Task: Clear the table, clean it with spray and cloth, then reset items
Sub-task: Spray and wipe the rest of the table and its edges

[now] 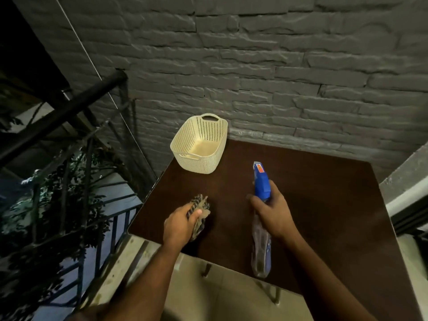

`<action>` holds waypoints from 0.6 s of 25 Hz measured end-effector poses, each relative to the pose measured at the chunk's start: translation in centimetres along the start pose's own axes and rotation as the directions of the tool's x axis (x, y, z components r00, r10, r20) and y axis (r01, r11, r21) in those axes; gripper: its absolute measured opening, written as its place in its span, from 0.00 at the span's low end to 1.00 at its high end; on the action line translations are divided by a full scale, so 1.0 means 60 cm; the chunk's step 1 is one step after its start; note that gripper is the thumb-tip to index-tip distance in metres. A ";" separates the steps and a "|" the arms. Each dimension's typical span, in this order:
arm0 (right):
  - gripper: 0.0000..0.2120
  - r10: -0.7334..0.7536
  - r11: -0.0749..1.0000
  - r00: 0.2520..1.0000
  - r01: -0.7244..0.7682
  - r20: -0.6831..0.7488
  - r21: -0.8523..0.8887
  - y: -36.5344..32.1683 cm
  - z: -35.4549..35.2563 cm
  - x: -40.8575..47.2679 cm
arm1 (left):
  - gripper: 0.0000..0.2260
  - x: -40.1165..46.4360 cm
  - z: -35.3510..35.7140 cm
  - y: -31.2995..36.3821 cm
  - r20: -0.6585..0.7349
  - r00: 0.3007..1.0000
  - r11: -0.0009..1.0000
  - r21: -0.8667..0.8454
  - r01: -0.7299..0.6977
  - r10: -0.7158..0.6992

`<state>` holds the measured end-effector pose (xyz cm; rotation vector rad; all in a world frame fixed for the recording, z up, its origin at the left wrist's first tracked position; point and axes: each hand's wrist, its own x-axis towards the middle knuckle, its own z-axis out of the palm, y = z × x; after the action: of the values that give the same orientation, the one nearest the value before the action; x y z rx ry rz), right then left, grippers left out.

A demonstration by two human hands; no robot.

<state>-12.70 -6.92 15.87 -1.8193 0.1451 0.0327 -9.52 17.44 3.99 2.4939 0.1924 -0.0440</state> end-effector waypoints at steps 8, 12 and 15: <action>0.12 -0.009 0.999 0.996 0.013 0.086 -0.044 0.054 -0.094 -0.027 | 0.18 -0.016 0.068 -0.028 -0.060 0.961 0.950 0.147 0.275 -0.269; 0.13 -0.015 0.997 0.990 0.024 0.137 -0.069 0.083 -0.084 -0.007 | 0.18 0.012 0.143 -0.051 -0.018 0.952 0.913 0.277 0.300 -0.307; 0.14 -0.033 0.998 0.987 0.041 0.156 -0.051 0.092 -0.072 0.006 | 0.17 0.025 0.195 -0.040 0.077 0.971 0.932 0.308 0.192 -0.226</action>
<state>-13.21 -12.50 11.63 -1.8654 -0.0002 0.1534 -8.24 12.56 -6.93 2.7516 0.4334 -0.3223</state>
